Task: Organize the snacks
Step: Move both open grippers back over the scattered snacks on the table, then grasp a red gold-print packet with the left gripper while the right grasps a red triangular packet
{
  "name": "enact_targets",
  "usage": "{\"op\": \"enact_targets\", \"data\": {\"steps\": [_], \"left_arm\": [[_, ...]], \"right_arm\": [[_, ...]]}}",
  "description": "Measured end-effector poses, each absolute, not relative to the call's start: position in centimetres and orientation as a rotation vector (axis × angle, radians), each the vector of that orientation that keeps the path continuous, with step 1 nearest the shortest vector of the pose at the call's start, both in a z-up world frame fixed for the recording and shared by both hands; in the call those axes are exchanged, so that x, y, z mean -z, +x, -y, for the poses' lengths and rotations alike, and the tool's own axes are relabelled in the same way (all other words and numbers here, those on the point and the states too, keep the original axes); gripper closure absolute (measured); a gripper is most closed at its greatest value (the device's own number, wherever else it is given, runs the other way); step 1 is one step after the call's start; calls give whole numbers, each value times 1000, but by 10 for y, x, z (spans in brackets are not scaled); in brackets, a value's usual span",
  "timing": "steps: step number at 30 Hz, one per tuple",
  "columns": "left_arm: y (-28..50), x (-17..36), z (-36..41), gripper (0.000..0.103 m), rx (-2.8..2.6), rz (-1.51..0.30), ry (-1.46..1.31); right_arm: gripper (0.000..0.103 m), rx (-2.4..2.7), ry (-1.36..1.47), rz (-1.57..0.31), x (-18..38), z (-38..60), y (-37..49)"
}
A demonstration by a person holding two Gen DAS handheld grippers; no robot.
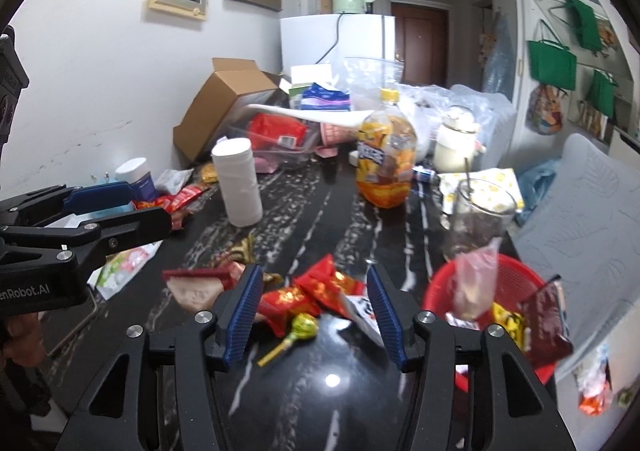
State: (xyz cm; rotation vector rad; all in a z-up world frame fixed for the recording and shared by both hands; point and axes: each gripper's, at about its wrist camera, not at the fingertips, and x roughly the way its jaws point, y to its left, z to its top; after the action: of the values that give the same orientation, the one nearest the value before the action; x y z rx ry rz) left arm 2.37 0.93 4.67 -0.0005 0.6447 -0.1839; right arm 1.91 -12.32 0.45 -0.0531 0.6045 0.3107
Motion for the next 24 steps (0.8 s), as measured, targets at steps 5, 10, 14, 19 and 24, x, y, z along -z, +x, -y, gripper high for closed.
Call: {"op": "enact_targets", "data": {"steps": [5,10,14,19,24], "left_arm": [[44,-42,-20,34,159,-660,-13],[71,-29,-28,34,159,-712,-35],[93,-16,-31,34,159,-752,-37],[118,6,-29,34,164,-822,-35],[132,26,-28,34,175,-881,-44]], "right_arm": [[47,-329,-64,-615,-3,114,39],[45,-341,-82,-640,4,107,64],[42,-337,-87,-670,13,106,85],[39,-334,-107,-710,28,106,108],[35,-360,-107,-761,47,107,124]]}}
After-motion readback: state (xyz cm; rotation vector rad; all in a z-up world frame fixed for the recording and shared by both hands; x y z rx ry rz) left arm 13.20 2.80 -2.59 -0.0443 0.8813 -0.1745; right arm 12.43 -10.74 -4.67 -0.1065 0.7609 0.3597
